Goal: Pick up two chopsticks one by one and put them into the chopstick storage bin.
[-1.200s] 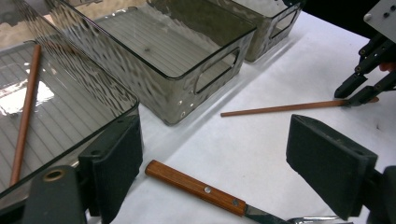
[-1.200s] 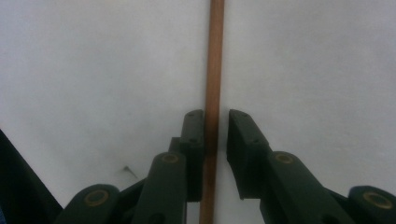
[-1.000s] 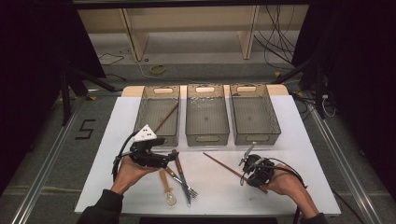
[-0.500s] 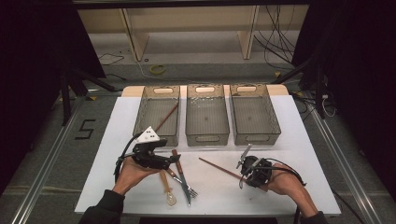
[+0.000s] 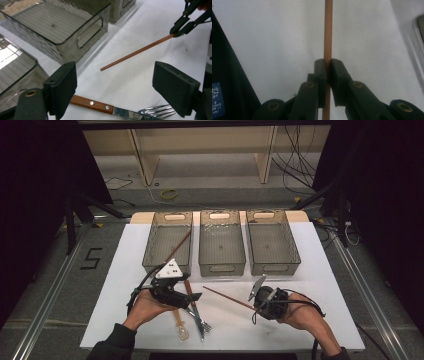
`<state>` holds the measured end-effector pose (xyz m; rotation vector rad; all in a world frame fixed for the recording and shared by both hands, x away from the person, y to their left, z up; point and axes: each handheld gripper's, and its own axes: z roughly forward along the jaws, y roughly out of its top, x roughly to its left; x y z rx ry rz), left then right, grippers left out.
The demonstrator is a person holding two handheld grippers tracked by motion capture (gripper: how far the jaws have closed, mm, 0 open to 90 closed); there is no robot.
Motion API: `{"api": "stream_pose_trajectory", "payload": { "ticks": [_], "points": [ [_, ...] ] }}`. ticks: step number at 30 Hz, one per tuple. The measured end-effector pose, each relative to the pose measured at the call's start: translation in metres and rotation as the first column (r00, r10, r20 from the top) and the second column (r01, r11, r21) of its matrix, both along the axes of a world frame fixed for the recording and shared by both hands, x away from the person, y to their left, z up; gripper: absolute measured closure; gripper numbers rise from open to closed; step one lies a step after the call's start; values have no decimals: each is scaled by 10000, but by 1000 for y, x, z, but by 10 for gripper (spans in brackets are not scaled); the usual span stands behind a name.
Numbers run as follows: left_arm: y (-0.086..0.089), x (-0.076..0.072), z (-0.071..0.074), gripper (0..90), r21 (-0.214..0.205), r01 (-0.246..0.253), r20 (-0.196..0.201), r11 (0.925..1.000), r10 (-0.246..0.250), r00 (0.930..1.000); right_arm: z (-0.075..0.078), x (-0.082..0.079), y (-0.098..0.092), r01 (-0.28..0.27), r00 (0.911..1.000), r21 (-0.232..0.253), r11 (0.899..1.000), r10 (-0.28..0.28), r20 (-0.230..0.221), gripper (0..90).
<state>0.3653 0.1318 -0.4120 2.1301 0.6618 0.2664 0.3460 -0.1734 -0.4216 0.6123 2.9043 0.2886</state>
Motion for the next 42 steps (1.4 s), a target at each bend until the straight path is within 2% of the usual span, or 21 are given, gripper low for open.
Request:
{"api": "stream_pose_trajectory", "payload": {
  "ticks": [2,7,10,12,14,18,19,22,27,28,30,34,39,42],
  "points": [
    [-5,-2,1,192,169,194,-62,9997,-193,9998,2,-1,4,-218,9997,-143,9997,219,47,842],
    [-16,-5,1,196,666,602,-93,9960,-597,9982,4,-4,11,-502,9986,-127,9987,504,168,842],
    [-22,-6,1,214,933,1067,-340,9899,-1039,9940,6,-7,15,-645,9976,-153,9978,648,226,842],
    [-27,-8,0,220,1166,1310,-370,9845,-1275,9911,7,-8,19,-767,9967,-180,9969,772,235,842],
    [-32,-9,-2,233,1554,1652,-422,9739,-1605,9861,7,-10,22,-900,9956,-137,9958,903,256,842],
    [-42,-11,-6,257,2120,1970,-450,9572,-1918,9804,9,-14,29,-1240,9917,-213,9921,1246,307,842],
    [-45,-12,-7,262,2144,1999,-457,9561,-1946,9798,10,-14,30,-1341,9905,-239,9907,1348,285,842],
    [-50,-13,-8,296,2307,2344,-487,9444,-2294,9721,12,-18,34,-1578,9868,-303,9870,1587,314,842],
    [-56,-16,-10,358,2769,2745,-579,9208,-2692,9613,15,-23,40,-1810,9825,-328,9829,1822,397,842],
    [-57,-16,-10,370,2833,2759,-612,9185,-2698,9610,16,-24,41,-1865,9814,-327,9819,1878,404,842],
    [-60,-17,-11,393,3042,2868,-693,9084,-2791,9577,17,-26,42,-1979,9789,-277,9798,1990,456,842],
    [-62,-20,-11,448,3197,3071,-729,8963,-2999,9512,19,-28,44,-2138,9756,-331,9763,2151,444,842],
    [-63,-22,-11,497,3253,3291,-862,8865,-3188,9439,19,-29,46,-2235,9734,-267,9743,2246,456,842],
    [-63,-22,-12,538,3254,3509,-965,8781,-3383,9361,20,-31,46,-2349,9707,-232,9717,2358,455,842]
  ]
}}
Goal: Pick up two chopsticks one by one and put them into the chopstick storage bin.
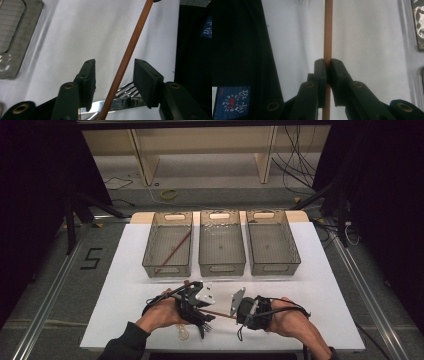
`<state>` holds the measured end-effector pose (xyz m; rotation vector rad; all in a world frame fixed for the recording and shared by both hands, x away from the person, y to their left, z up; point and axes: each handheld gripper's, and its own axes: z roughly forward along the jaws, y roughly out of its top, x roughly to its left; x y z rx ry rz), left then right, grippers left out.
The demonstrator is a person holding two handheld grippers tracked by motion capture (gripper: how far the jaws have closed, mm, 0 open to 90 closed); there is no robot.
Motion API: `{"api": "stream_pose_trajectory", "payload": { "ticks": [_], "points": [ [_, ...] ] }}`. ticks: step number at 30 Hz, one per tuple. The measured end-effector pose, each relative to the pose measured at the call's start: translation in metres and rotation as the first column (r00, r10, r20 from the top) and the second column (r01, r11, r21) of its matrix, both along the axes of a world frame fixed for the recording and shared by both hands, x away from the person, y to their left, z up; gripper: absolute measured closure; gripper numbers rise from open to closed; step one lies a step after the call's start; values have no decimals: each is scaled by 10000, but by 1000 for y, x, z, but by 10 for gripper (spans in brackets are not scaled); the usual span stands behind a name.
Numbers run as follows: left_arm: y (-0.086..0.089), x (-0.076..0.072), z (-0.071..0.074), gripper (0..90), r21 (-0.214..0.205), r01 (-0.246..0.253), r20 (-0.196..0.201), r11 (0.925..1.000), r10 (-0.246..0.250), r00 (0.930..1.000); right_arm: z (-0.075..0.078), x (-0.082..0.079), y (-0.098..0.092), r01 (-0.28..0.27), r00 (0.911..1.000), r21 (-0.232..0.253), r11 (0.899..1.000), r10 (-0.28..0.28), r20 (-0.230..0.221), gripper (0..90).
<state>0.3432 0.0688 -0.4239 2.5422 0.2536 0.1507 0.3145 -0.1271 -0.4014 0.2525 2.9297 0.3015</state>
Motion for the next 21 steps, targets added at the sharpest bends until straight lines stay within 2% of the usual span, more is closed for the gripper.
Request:
{"api": "stream_pose_trajectory", "payload": {
  "ticks": [10,14,21],
  "points": [
    [-1,-2,-3,666,129,431,-130,9990,-429,9990,3,-2,0,-358,9994,68,9993,358,24,841],
    [-2,-2,-4,733,246,555,-209,9982,-550,9983,4,-3,1,-301,9995,61,9995,301,15,841],
    [-2,-4,-5,771,317,906,-296,9954,-897,9955,1,-2,0,-486,9988,187,9986,488,-104,837]
  ]
}}
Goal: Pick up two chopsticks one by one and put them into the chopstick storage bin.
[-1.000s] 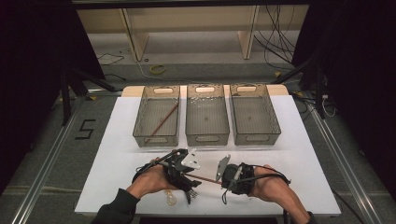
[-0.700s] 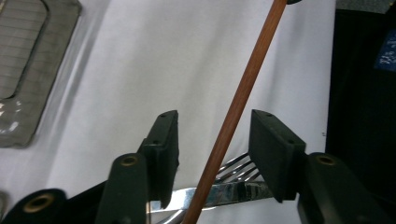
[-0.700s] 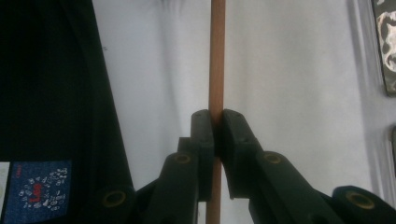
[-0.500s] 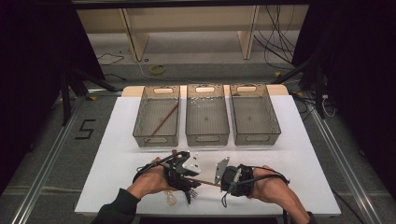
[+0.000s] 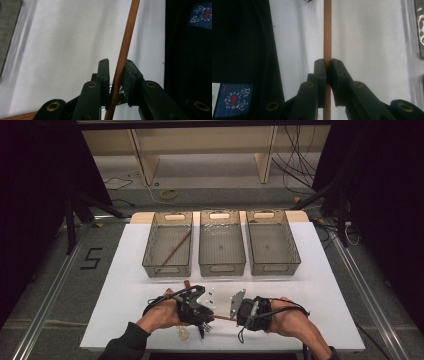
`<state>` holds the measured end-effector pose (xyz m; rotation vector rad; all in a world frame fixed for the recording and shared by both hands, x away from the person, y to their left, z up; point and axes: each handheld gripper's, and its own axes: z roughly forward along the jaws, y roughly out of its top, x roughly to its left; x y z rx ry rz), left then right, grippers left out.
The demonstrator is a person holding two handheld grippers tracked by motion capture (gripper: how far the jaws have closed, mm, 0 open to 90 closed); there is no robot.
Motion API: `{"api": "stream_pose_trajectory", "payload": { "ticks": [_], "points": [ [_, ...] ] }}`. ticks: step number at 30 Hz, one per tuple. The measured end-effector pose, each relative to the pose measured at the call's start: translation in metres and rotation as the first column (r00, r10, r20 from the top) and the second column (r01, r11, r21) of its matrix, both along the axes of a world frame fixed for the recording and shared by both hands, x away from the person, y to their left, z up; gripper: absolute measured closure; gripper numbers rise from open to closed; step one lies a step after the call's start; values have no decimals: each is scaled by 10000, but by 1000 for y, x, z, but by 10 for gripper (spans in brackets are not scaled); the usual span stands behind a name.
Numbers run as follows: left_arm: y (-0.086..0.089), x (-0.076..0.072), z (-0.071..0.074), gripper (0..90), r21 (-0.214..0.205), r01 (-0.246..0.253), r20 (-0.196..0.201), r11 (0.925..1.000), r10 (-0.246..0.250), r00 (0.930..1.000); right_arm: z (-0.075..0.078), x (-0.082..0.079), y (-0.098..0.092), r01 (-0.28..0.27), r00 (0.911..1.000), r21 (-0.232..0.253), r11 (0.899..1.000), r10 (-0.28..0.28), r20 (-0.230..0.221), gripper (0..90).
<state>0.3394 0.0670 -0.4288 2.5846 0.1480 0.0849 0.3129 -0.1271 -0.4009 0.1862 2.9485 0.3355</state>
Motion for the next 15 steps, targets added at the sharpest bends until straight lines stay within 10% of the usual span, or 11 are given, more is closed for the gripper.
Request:
{"api": "stream_pose_trajectory", "payload": {
  "ticks": [5,15],
  "points": [
    [-1,-3,-1,830,-159,366,-232,9992,-370,9990,2,3,-4,83,9993,99,9999,-87,369,784],
    [8,6,0,837,-206,-668,-199,9976,664,9976,13,14,-19,1350,9874,1198,9836,-1436,661,533]
  ]
}}
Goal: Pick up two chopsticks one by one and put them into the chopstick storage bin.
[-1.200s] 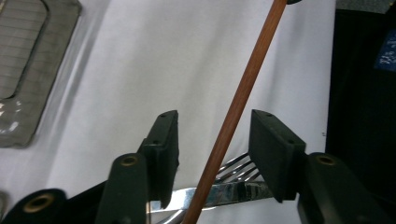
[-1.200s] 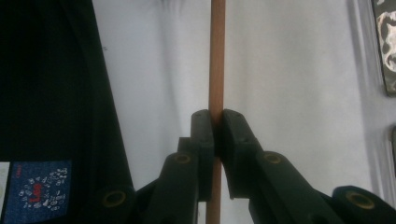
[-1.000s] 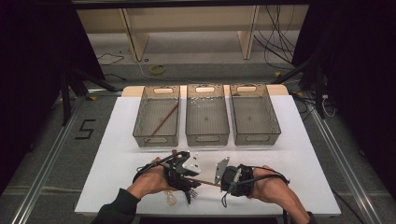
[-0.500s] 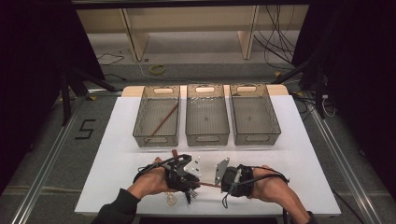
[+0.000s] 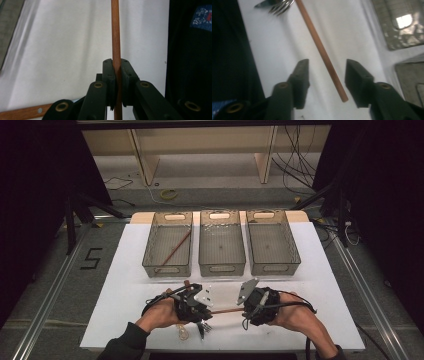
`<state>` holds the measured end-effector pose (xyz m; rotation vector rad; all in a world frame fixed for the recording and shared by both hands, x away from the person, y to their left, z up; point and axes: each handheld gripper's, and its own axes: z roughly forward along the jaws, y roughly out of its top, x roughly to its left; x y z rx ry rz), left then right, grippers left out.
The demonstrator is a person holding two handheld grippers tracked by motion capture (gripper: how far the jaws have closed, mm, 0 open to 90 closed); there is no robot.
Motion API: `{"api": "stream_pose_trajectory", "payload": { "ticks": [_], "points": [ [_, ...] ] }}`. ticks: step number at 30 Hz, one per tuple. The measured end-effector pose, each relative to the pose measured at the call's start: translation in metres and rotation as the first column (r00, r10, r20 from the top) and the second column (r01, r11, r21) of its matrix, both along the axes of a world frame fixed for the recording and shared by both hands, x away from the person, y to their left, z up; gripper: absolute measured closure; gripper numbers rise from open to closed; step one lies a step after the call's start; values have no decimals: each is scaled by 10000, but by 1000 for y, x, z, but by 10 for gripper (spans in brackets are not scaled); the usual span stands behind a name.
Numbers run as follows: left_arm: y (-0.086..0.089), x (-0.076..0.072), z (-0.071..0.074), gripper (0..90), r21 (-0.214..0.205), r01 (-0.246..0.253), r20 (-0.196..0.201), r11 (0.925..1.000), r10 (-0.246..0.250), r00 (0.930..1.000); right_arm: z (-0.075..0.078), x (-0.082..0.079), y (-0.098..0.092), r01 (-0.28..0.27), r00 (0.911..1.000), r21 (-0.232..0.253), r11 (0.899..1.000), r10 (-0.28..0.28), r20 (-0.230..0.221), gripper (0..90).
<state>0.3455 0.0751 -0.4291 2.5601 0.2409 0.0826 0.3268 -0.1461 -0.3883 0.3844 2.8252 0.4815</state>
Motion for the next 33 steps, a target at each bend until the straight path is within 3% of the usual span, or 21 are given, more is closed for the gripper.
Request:
{"api": "stream_pose_trajectory", "payload": {
  "ticks": [3,7,9,14,17,20,23,25,28,33],
  "points": [
    [6,5,3,838,-158,-444,-11,9989,444,9990,4,2,-5,582,9977,588,9966,-601,327,465],
    [15,13,4,837,-440,-1214,-50,9916,1213,9926,6,6,-14,1134,9917,1570,9811,-1213,415,404],
    [19,16,5,837,-552,-1522,-139,9868,1517,9883,6,10,-19,1456,9870,1908,9708,-1557,390,394],
    [31,24,11,837,-828,-2277,-150,9702,2273,9737,4,15,-28,2264,9722,2761,9341,-2339,-59,362],
    [40,28,15,838,-1029,-2491,-59,9630,2498,9683,-2,16,-31,2648,9625,2999,9165,-2702,-239,339],
    [48,33,21,838,-1228,-2898,11,9492,2922,9564,-10,16,-36,2891,9554,3124,9049,-2934,-341,327],
    [56,40,25,838,-1478,-3351,-19,9305,3386,9409,-18,15,-41,3107,9494,3229,8940,-3083,-599,324],
    [61,46,27,838,-1533,-3607,-3,9200,3649,9310,-22,13,-45,3181,9475,3148,8943,-3113,-733,322],
    [69,56,28,838,-1673,-4018,-84,9003,4062,9137,-27,11,-50,3364,9414,3245,8840,-3252,-899,320],
    [80,71,32,838,-1959,-4491,-144,8717,4554,8902,-32,8,-57,3476,9369,3341,8761,-3385,-870,311]
  ]
}}
